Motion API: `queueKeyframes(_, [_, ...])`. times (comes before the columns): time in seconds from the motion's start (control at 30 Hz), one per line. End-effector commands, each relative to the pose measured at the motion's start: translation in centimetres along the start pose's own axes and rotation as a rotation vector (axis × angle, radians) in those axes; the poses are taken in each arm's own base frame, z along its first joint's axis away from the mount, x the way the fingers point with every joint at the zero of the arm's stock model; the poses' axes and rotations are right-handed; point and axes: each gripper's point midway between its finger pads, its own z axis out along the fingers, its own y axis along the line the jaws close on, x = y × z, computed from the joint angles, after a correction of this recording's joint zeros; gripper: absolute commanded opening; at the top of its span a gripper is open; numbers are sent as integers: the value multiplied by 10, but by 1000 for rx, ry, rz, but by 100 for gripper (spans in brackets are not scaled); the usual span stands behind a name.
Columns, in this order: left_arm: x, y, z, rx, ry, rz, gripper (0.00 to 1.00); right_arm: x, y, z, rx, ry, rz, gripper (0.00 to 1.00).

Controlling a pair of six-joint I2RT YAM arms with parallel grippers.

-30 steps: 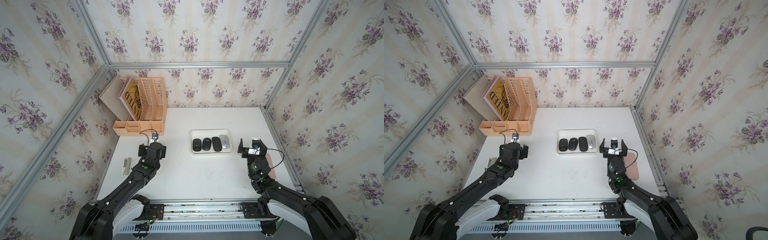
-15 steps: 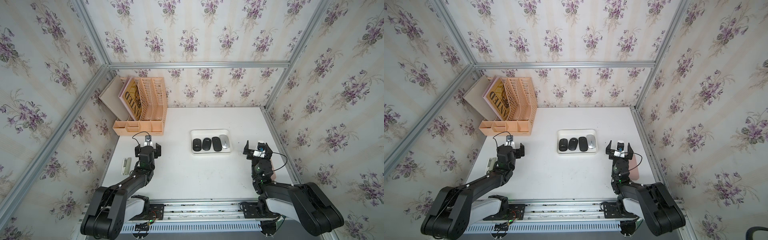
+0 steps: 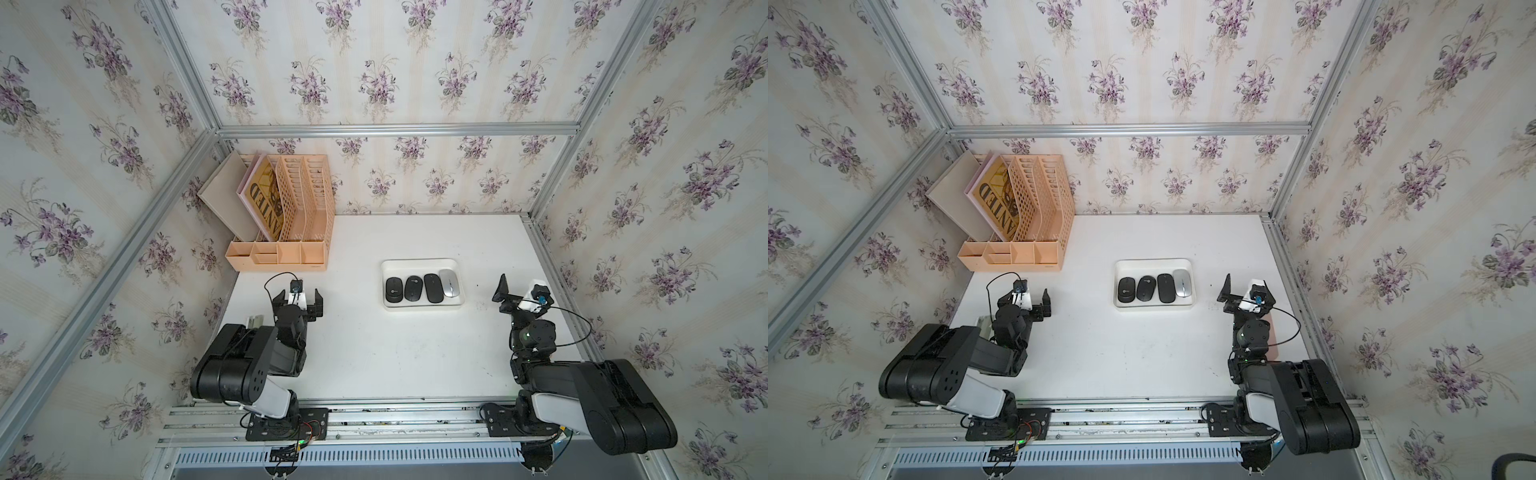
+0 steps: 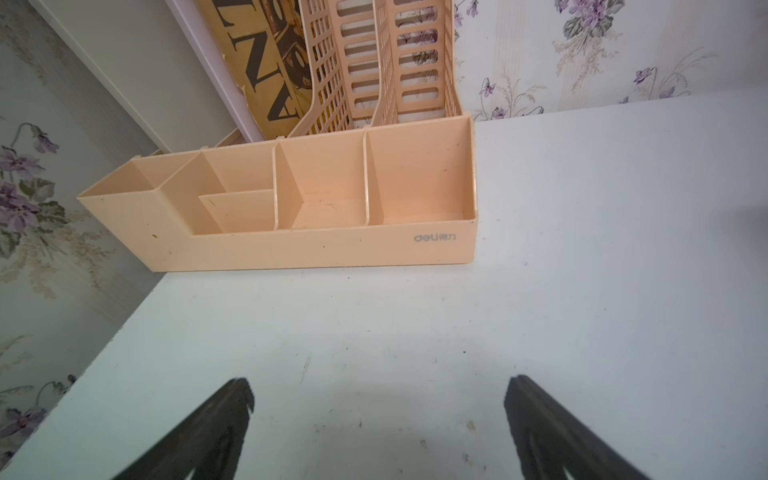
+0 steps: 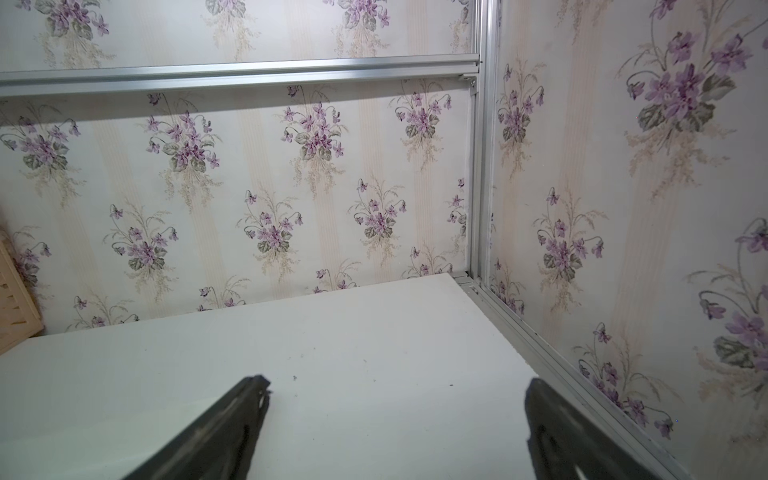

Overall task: Put the mouse in the storage box
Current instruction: Reset both arms

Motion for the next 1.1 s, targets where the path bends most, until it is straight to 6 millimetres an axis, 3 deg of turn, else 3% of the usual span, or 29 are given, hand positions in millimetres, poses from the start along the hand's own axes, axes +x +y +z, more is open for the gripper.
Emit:
queueKeyframes(0.0, [-30,-14,7,77,-119,27,99,10,4,-15,-48,13,-1,100])
queueKeyframes(0.3, [-25,-31,30,167,25,76,99,28,15,-1,-123,33,-34,100])
queueKeyframes(0.43, [-23,-29,36,155,54,69,99,33,2,8,-40,59,-12,100])
queueKeyframes(0.5, [-21,-24,39,125,73,60,99,41,3,20,-33,105,-20,100])
queueKeyframes(0.6, [-22,-20,41,100,81,50,99,70,20,52,-91,276,-55,100])
queueKeyframes(0.67, [-22,-20,41,100,80,49,99,68,2,49,-23,261,-17,100])
queueKeyframes(0.7, [-22,-20,41,100,80,52,99,61,2,48,-23,229,-14,100])
queueKeyframes(1.07, [-23,-19,41,99,79,50,99,63,5,50,-34,240,-19,100])
